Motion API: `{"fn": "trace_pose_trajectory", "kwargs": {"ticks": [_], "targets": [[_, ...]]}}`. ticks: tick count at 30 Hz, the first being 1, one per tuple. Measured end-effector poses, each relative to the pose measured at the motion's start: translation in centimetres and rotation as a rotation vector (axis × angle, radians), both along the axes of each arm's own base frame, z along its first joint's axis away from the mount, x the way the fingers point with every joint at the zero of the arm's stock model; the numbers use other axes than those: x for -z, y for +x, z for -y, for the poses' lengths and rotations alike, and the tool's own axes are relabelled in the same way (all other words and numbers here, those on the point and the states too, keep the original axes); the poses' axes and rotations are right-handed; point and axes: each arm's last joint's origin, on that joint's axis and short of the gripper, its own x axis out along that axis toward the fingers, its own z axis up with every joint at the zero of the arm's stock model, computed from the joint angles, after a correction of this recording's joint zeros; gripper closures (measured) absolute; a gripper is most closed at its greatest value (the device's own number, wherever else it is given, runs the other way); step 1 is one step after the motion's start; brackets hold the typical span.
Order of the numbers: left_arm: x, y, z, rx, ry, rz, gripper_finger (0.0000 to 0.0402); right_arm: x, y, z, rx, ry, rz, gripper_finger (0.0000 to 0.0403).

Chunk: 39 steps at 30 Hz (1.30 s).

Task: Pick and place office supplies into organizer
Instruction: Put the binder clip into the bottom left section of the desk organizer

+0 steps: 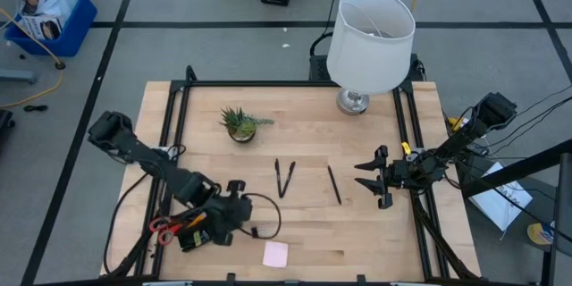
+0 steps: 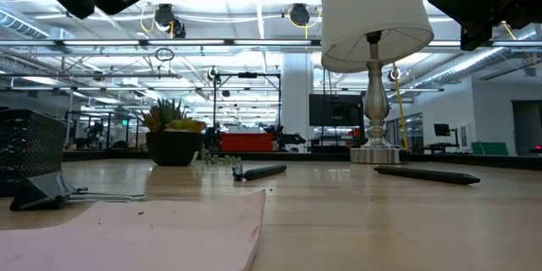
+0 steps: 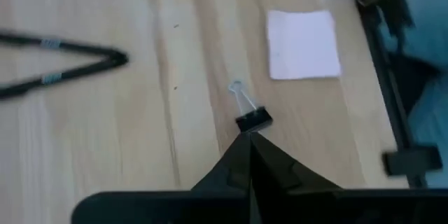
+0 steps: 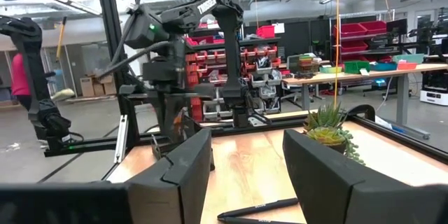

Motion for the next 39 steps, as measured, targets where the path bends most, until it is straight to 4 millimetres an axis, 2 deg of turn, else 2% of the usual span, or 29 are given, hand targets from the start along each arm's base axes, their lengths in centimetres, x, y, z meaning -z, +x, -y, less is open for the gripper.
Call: {"fn": "trace_pose_trajectory", "kwargs": {"ticks": [3,8,15,19,24,28,34,39], "targets": [[0.3,0.2,0.6,0.094,0.003,0.007,0.0385,0.0,0.0,0.0,0.0,0.0,0.0,0.0227],[1.2,1.4,1.0,0.044,-0.042,0.024,0.0327,0.0,0.0,0.0,0.001,0.0,0.0,0.023],[3.3,3.3,1.8,-0.199,-0.203,-0.015,0.0207,0.0,0.0,0.0,0.0,0.0,0.0,0.0227],[5.0,3.4,2.2,-0.27,-0.278,-0.155,0.017,0.0,0.0,0.0,0.0,0.0,0.0,0.0228],[8.0,3.5,2.7,-0.338,-0.243,-0.279,0.0162,0.0,0.0,0.0,0.0,-0.001,-0.001,0.0231],[9.1,3.6,3.0,-0.354,-0.199,-0.29,0.0168,0.0,0.0,0.0,0.0,-0.001,-0.001,0.0227],[8.5,3.5,2.3,-0.357,-0.157,-0.25,0.0172,0.0,0.0,0.0,0.0,0.0,0.0,0.023],[8.4,3.6,1.4,-0.439,-0.11,-0.242,0.0172,0.0,0.0,0.0,0.0,0.0,-0.001,0.0229]]}}
